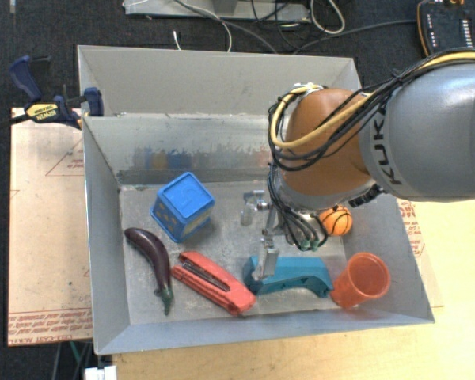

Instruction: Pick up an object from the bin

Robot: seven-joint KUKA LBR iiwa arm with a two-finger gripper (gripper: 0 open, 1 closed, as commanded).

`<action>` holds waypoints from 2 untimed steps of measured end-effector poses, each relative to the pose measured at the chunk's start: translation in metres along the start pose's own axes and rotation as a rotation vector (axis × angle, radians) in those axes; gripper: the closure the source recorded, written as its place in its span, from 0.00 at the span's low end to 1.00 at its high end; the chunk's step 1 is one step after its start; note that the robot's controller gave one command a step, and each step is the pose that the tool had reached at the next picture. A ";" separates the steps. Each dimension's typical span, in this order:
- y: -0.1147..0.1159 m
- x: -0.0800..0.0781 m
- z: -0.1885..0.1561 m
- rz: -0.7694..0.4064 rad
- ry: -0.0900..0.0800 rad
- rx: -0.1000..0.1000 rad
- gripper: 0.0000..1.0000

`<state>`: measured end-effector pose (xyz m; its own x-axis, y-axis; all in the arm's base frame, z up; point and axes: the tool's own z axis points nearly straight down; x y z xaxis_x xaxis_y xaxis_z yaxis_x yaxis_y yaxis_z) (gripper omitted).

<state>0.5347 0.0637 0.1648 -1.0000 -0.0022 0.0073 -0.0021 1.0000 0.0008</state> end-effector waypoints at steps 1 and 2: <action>-0.001 -0.002 -0.004 0.003 -0.007 0.000 0.00; -0.093 0.031 0.095 -0.068 -0.005 0.000 0.00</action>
Offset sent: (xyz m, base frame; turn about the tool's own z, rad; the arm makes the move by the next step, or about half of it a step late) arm -0.0315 -0.0928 -0.0948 -0.0719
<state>0.5033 -0.0297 0.0697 -0.9976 -0.0699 0.0023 -0.0699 0.9976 0.0012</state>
